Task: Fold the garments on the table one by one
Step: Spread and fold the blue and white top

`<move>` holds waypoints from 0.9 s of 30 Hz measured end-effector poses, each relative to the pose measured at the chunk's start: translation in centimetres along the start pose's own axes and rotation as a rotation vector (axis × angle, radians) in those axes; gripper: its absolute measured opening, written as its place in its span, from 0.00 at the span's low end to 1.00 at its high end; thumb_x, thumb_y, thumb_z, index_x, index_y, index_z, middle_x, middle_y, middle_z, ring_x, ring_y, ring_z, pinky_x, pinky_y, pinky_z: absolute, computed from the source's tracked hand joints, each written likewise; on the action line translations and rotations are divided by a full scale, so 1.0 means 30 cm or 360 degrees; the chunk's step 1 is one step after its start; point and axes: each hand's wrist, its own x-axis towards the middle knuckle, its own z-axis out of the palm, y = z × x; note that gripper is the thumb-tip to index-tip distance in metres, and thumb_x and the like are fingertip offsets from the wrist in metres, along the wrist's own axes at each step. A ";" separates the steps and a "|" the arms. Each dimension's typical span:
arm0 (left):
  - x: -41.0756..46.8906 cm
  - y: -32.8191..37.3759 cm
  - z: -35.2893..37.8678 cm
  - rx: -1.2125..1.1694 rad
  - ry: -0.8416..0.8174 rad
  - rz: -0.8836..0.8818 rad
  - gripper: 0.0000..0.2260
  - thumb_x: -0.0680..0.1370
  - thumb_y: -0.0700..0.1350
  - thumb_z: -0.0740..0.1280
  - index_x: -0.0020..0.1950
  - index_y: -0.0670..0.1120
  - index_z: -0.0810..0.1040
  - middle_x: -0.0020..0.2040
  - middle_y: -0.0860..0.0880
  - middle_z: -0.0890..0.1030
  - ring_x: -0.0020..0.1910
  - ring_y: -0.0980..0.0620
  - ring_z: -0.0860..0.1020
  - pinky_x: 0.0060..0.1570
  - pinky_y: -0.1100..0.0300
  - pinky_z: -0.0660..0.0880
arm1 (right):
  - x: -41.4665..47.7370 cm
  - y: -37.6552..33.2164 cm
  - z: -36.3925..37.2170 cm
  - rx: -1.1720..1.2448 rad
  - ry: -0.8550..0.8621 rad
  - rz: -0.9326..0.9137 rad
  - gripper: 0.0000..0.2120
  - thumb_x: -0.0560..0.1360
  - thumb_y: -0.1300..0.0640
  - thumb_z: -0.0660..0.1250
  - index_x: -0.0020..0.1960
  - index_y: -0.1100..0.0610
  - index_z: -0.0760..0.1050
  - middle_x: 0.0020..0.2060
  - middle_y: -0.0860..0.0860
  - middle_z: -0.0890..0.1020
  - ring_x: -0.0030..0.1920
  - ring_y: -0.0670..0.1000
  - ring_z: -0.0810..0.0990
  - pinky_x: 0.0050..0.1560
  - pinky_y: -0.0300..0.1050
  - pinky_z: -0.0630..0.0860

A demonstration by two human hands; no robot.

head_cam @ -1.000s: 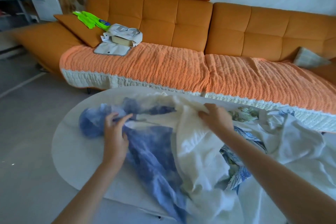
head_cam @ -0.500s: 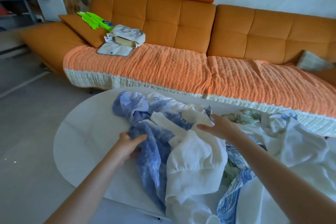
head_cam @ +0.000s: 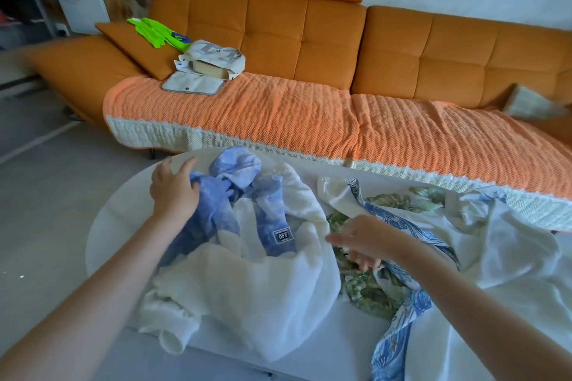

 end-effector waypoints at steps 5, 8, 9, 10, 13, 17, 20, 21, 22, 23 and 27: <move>-0.130 0.000 0.084 0.0196 -0.0092 0.0461 0.18 0.80 0.48 0.56 0.69 0.49 0.72 0.71 0.40 0.67 0.72 0.40 0.61 0.69 0.44 0.57 | 0.189 0.033 0.016 0.0296 0.0532 0.0117 0.24 0.76 0.46 0.64 0.66 0.59 0.69 0.50 0.55 0.79 0.36 0.51 0.78 0.34 0.42 0.74; -0.198 0.001 0.094 0.0113 -0.0164 0.0413 0.20 0.79 0.55 0.55 0.70 0.54 0.69 0.75 0.47 0.62 0.76 0.46 0.54 0.71 0.46 0.48 | 0.257 0.026 0.069 0.0266 0.0501 0.0167 0.15 0.76 0.49 0.65 0.51 0.62 0.72 0.35 0.52 0.75 0.28 0.46 0.69 0.28 0.37 0.65; -0.216 0.001 0.088 0.0140 -0.0169 0.0429 0.21 0.79 0.57 0.54 0.70 0.55 0.69 0.75 0.48 0.61 0.76 0.47 0.52 0.71 0.46 0.46 | 0.274 0.024 0.085 0.0235 0.0519 0.0175 0.14 0.76 0.49 0.65 0.42 0.60 0.70 0.30 0.50 0.71 0.28 0.46 0.67 0.31 0.38 0.64; -0.226 -0.006 0.086 0.0212 -0.0251 0.0432 0.20 0.80 0.58 0.55 0.72 0.57 0.66 0.76 0.50 0.58 0.76 0.48 0.50 0.72 0.46 0.44 | 0.284 0.016 0.098 0.0157 0.0537 0.0175 0.17 0.76 0.48 0.65 0.35 0.58 0.67 0.28 0.49 0.68 0.28 0.47 0.66 0.37 0.40 0.64; -0.236 -0.042 0.081 0.0193 -0.0800 0.0252 0.28 0.76 0.66 0.53 0.75 0.61 0.55 0.78 0.52 0.47 0.76 0.50 0.42 0.73 0.44 0.43 | 0.299 -0.005 0.124 0.0148 0.0631 0.0085 0.18 0.77 0.51 0.63 0.30 0.56 0.65 0.27 0.50 0.69 0.33 0.50 0.69 0.47 0.44 0.64; -0.211 -0.124 0.105 0.0239 -0.1244 0.0121 0.46 0.58 0.75 0.43 0.76 0.61 0.48 0.78 0.52 0.42 0.76 0.47 0.39 0.72 0.40 0.44 | 0.229 -0.043 0.022 0.1137 0.0858 -0.0054 0.15 0.80 0.52 0.59 0.61 0.61 0.72 0.48 0.56 0.80 0.46 0.55 0.80 0.47 0.49 0.79; -0.178 -0.163 0.138 0.0249 -0.1143 0.0256 0.26 0.80 0.58 0.51 0.73 0.61 0.39 0.78 0.51 0.42 0.76 0.46 0.39 0.71 0.38 0.46 | 0.196 -0.030 -0.161 0.1248 0.1365 -0.0068 0.17 0.81 0.52 0.57 0.66 0.59 0.69 0.51 0.54 0.77 0.46 0.51 0.75 0.45 0.46 0.74; -0.177 -0.160 0.141 0.0228 -0.1094 0.0297 0.25 0.81 0.54 0.51 0.73 0.62 0.39 0.78 0.52 0.41 0.76 0.46 0.39 0.71 0.38 0.46 | 0.204 -0.010 -0.219 0.1116 0.1550 -0.0037 0.17 0.80 0.54 0.57 0.66 0.59 0.69 0.54 0.55 0.77 0.46 0.51 0.74 0.43 0.45 0.72; -0.178 -0.156 0.143 0.0187 -0.1076 0.0292 0.25 0.80 0.57 0.51 0.73 0.64 0.42 0.77 0.54 0.42 0.76 0.47 0.39 0.71 0.38 0.44 | 0.209 0.010 -0.263 0.0935 0.1617 0.0016 0.17 0.80 0.56 0.58 0.67 0.59 0.68 0.56 0.57 0.77 0.45 0.52 0.74 0.40 0.45 0.72; -0.182 -0.145 0.140 0.0104 -0.1053 0.0285 0.26 0.77 0.64 0.51 0.74 0.65 0.47 0.77 0.57 0.44 0.76 0.49 0.39 0.71 0.38 0.42 | 0.218 0.038 -0.286 0.0718 0.1529 0.0122 0.19 0.79 0.58 0.59 0.69 0.59 0.65 0.59 0.59 0.75 0.46 0.54 0.75 0.38 0.45 0.73; -0.199 -0.120 0.100 -0.0385 -0.0663 0.0216 0.36 0.67 0.74 0.48 0.69 0.59 0.68 0.73 0.53 0.64 0.75 0.47 0.56 0.72 0.39 0.52 | 0.209 0.092 -0.209 -0.0150 0.0465 0.0353 0.22 0.79 0.55 0.60 0.69 0.64 0.65 0.65 0.60 0.73 0.63 0.57 0.73 0.58 0.44 0.72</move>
